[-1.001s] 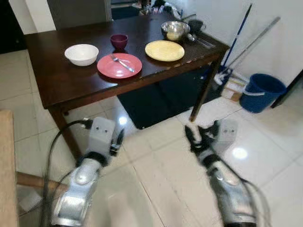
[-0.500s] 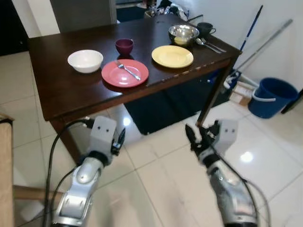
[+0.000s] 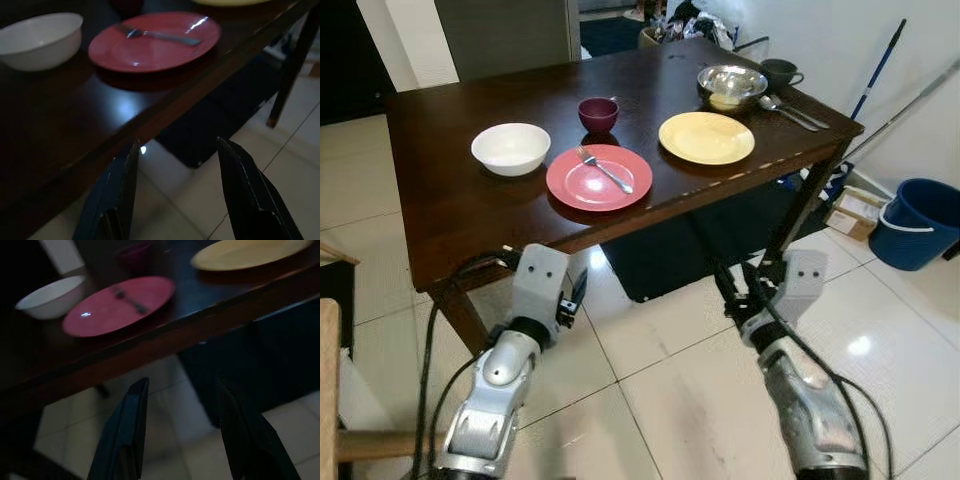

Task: Setting the table

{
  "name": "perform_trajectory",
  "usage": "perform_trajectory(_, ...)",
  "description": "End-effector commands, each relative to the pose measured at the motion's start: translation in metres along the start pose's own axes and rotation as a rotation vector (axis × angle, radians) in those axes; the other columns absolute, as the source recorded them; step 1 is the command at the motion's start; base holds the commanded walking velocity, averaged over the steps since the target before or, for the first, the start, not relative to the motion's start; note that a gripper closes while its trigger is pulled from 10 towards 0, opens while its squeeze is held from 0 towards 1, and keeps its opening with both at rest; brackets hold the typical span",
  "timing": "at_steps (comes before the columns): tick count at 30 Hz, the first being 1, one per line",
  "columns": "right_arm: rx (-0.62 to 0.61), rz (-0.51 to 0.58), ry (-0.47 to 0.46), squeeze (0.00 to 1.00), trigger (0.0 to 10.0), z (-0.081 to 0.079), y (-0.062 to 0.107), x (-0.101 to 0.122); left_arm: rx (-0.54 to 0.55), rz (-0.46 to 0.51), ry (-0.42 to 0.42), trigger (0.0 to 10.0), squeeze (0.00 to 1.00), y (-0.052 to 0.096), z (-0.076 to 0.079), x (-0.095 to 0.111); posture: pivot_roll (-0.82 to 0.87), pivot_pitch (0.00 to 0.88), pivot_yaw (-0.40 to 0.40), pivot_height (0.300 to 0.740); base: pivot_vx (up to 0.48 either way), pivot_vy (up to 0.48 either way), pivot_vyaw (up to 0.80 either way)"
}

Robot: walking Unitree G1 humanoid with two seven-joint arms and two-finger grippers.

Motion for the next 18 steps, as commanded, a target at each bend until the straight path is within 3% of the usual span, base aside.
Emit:
perform_trajectory(1, -0.026, -0.007, 0.007, 0.0, 10.0, 0.008, 0.003, -0.002, -0.012, -0.01, 0.007, 10.0, 0.0, 0.0, 0.005, -0.003, -0.08, 0.003, 0.03, 0.74, 0.379, 0.0, 0.0)
perform_trajectory(11, -0.017, -0.021, 0.006, 0.0, 10.0, 0.008, 0.004, -0.005, -0.016, -0.017, 0.002, 10.0, 0.0, 0.001, 0.006, -0.005, -0.08, 0.002, 0.031, 0.74, 0.345, 0.0, 0.0)
perform_trajectory(18, 0.07, -0.119, 0.013, 0.0, 10.0, -0.003, 0.012, -0.027, 0.001, -0.035, -0.012, 10.0, 0.0, 0.009, 0.003, -0.013, -0.08, 0.005, 0.033, 0.74, 0.0, 0.0, 0.0)
Point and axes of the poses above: a point about 5 cm out from each wrist's last joint towards the gripper, its own y axis pointing back from the gripper into the wrist, its own x axis along the axis of the wrist's last joint, z = x × y, the point moved 5 cm from there along -y, pointing out of the wrist towards the gripper, and after that the axes turned 10 degrees about -y, right-handed, at the moved point
